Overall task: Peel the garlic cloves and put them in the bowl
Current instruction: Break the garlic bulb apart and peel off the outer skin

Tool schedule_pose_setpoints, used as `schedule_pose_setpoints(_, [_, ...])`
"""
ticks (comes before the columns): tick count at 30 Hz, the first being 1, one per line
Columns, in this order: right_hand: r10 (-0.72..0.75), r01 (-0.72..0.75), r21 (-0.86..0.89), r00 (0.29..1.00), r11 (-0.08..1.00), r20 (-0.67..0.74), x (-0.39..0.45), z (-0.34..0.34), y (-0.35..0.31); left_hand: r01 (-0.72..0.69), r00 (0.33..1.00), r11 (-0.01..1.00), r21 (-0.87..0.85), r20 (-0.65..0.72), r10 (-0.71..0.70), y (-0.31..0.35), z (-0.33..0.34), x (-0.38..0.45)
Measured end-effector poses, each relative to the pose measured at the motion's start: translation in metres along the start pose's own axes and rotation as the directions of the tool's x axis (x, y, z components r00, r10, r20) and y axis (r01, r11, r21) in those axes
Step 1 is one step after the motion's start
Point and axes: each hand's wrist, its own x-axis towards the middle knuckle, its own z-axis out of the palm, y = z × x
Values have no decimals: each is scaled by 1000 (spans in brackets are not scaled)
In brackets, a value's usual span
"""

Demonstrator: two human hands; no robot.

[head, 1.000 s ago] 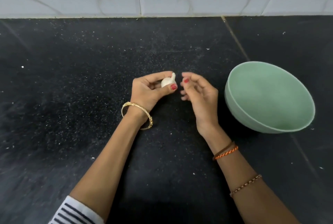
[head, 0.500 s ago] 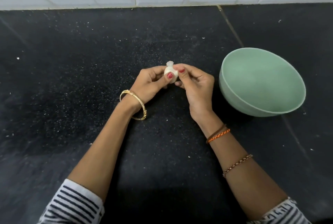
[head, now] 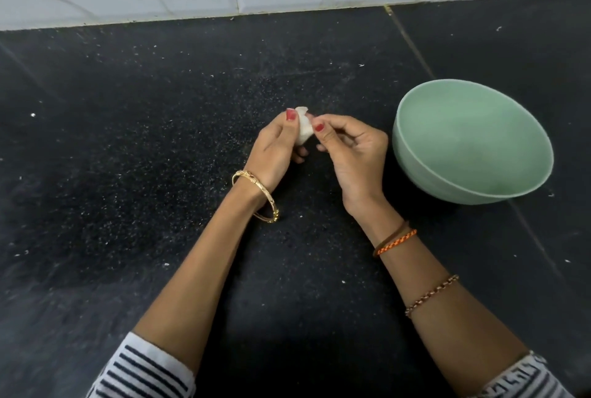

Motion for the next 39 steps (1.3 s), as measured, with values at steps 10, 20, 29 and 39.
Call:
schedule_pose_setpoints(10, [-154,152,-175,988,973,2,0,0,7,55,970,986,-158,-224,-90,3,22,-9])
schedule_pose_setpoints(20, [-356,372,-245,928,895,108,-9,8,7,249,897,802,-543,-182,-402,15,14,-10])
schedule_pose_setpoints(29, [-268,265,-266,963,927,28,-7,2,8,351,935,846,-401,94,-343,16,-14,-10])
schedule_pose_setpoints(39, [-248,223,-219,965,950,-90,-9,4,7,233,958,955,-183,211,-194,14,-11,-12])
